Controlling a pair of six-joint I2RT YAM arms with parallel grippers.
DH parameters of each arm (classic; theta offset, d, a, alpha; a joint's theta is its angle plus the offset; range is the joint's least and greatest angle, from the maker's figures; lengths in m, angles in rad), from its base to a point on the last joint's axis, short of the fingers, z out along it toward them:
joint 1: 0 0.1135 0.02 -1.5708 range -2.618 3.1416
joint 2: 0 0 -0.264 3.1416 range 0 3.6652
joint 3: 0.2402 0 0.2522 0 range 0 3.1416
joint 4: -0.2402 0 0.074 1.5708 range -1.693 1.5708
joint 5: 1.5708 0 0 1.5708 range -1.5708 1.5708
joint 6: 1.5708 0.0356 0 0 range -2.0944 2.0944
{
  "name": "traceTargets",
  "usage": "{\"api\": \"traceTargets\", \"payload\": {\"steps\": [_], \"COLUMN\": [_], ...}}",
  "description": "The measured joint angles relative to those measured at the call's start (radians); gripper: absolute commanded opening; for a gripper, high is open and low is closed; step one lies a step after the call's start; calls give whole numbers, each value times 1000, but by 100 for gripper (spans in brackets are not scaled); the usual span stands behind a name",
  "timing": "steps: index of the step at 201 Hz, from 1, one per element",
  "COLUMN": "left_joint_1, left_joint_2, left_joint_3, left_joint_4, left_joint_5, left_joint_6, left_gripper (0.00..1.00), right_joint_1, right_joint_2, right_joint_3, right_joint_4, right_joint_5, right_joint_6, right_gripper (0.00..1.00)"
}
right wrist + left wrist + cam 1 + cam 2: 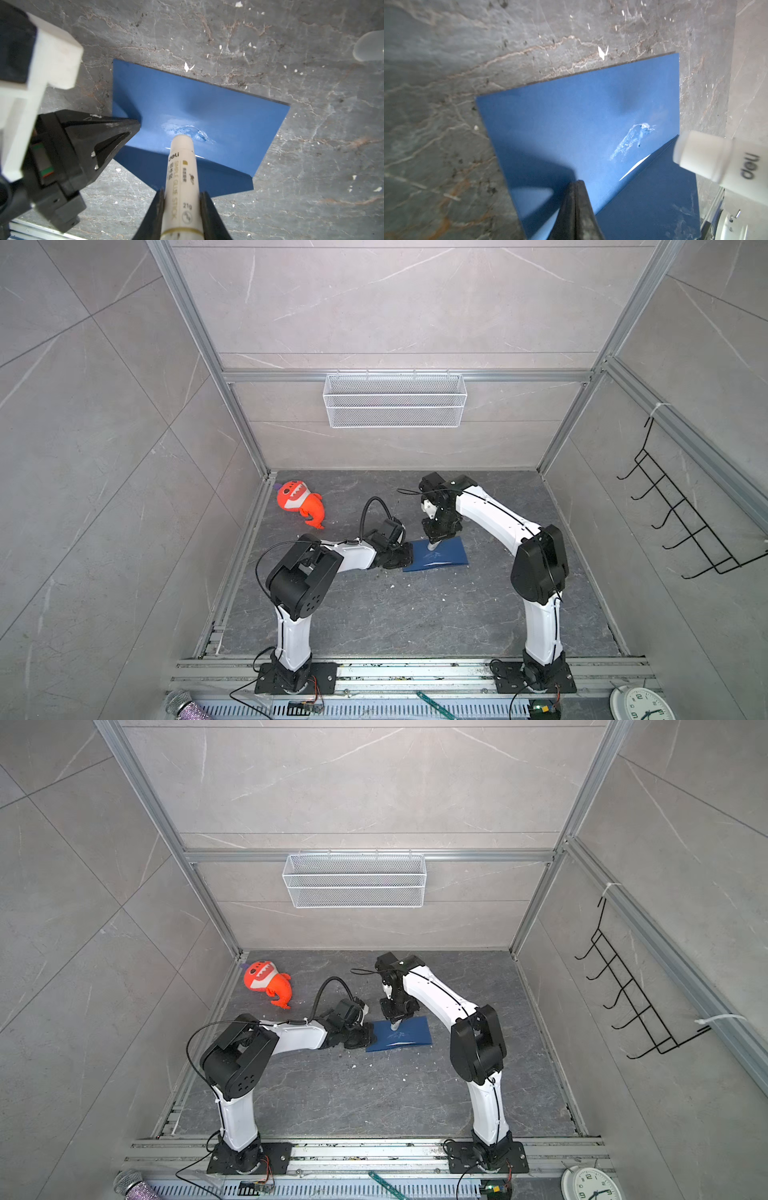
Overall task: Place the letter into the envelope and seal it
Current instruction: 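Press the left gripper on the envelope while the right gripper touches glue to the flap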
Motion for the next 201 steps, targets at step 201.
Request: {"api": "traceTargets", "payload": {"steps": [201], "left_joint_1": [0], "left_joint_2": [0], "left_joint_3": [-20], "left_joint_4": [38], "left_joint_5": [-12], "left_joint_6": [-19], "left_gripper": [0], "right_joint_1": [60], "right_joint_2": [229], "right_joint_3": [225], "right_joint_4": [-131], "right_joint_5": [64], "right_joint_6": [-7], "right_gripper": [0]}}
